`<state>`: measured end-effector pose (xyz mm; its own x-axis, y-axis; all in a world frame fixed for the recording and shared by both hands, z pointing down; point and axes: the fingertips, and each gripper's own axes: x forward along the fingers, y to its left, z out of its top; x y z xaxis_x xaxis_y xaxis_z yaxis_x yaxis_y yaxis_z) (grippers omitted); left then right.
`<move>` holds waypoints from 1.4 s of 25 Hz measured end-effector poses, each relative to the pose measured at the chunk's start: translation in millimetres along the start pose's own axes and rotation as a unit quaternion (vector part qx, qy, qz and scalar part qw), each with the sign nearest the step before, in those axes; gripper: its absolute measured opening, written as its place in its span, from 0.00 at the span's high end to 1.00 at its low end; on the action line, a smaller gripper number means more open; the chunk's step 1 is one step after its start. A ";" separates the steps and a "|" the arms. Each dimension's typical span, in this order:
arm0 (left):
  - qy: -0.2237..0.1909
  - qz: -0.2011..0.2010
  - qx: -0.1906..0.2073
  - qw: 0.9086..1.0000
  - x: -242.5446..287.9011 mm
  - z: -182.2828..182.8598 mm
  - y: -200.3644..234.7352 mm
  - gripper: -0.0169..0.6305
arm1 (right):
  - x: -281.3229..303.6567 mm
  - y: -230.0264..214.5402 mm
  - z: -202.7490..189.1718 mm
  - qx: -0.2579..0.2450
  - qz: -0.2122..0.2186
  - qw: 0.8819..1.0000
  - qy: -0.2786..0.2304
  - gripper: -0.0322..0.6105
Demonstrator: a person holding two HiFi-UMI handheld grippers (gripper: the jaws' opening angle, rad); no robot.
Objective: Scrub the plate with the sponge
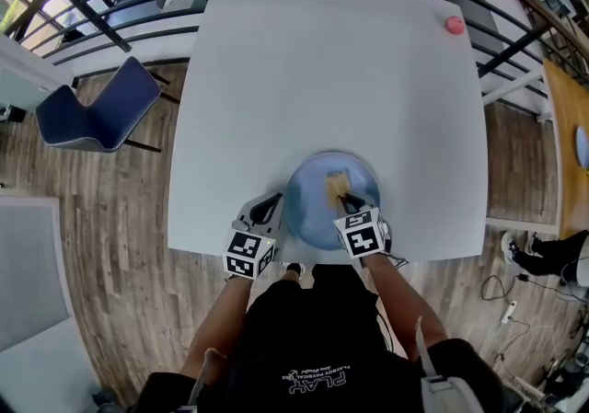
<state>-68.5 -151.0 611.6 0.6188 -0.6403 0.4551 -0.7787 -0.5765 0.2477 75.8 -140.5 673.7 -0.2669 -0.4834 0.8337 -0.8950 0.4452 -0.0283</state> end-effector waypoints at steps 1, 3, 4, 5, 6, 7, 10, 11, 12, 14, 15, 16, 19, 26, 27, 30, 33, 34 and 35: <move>0.000 -0.001 0.001 1.000 1.0 -0.5 -1.0 0.95 | 0.7 -2.2 -1.9 0.003 -0.002 1.000 0.001 0.88; 0.001 -0.004 0.001 1.000 1.7 -1.6 -2.5 0.95 | -0.1 -4.3 -4.1 0.008 -0.005 1.000 0.002 0.88; 0.001 -0.006 0.001 1.000 1.5 -2.0 -2.9 0.95 | -1.6 -4.6 -4.3 0.007 -0.008 1.000 0.003 0.88; 0.001 -0.006 0.001 1.000 1.5 -2.0 -3.3 0.95 | -2.6 -5.8 -4.9 0.006 -0.010 1.000 0.003 0.88; 0.001 -0.007 0.002 1.000 1.9 -1.9 -3.8 0.95 | -3.2 -8.5 -5.8 0.005 -0.014 1.000 0.002 0.88; 0.001 -0.007 0.002 1.000 2.9 -1.6 -4.6 0.95 | -3.7 -12.8 -7.0 0.004 -0.019 1.000 0.001 0.88; 0.006 -0.006 0.003 1.000 5.5 -2.3 -7.6 0.95 | -7.7 -26.8 -12.6 0.006 -0.037 0.999 0.002 0.88; 0.008 -0.003 0.003 1.000 5.5 -2.8 -7.8 0.95 | -8.8 -30.1 -14.6 0.008 -0.041 0.999 0.002 0.88; 0.010 -0.001 0.002 1.000 5.2 -3.1 -8.0 0.95 | -9.5 -32.6 -15.8 0.011 -0.043 0.999 0.001 0.88; 0.010 -0.003 0.000 1.000 4.5 -2.6 -9.1 0.95 | -10.6 -35.9 -16.3 0.014 -0.046 0.999 -0.002 0.88; 0.010 -0.004 -0.001 1.000 4.2 -2.3 -9.8 0.95 | -11.0 -36.8 -15.9 0.015 -0.047 0.999 -0.003 0.88; 0.011 -0.005 -0.001 1.000 4.1 -2.2 -10.5 0.95 | -11.4 -37.2 -15.3 0.014 -0.047 0.999 -0.003 0.88; 0.012 -0.006 0.000 1.000 3.8 -3.0 -11.8 0.95 | -12.8 -36.3 -13.8 0.006 -0.045 0.999 -0.003 0.88; 0.012 -0.002 -0.001 1.000 -4.7 -4.4 -6.1 0.95 | -17.8 -5.4 0.0 -0.013 -0.008 1.000 -0.024 0.88; 0.012 -0.003 -0.002 1.000 -5.1 -3.8 -6.4 0.95 | -18.5 0.3 1.5 -0.014 0.001 1.000 -0.025 0.88; 0.010 -0.005 -0.003 1.000 -6.0 -5.0 -8.1 0.95 | -18.4 21.2 3.0 -0.021 0.029 0.999 -0.021 0.88; 0.013 -0.003 -0.004 1.000 -7.9 -10.0 -9.6 0.95 | -16.6 43.7 -1.1 -0.028 0.057 0.998 -0.018 0.88; 0.013 -0.002 -0.004 1.000 -9.0 -12.2 -9.5 0.95 | -17.2 52.1 -2.0 -0.029 0.066 0.997 -0.016 0.88; 0.014 -0.001 -0.004 1.000 -10.7 -14.7 -8.8 0.95 | -17.5 60.7 -3.0 -0.030 0.074 0.997 -0.014 0.88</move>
<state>-69.7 -131.6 617.1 0.6167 -0.6245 0.4792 -0.7788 -0.5728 0.2557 27.3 -102.7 659.1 -0.4050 -0.4299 0.8069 -0.8221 0.5574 -0.1157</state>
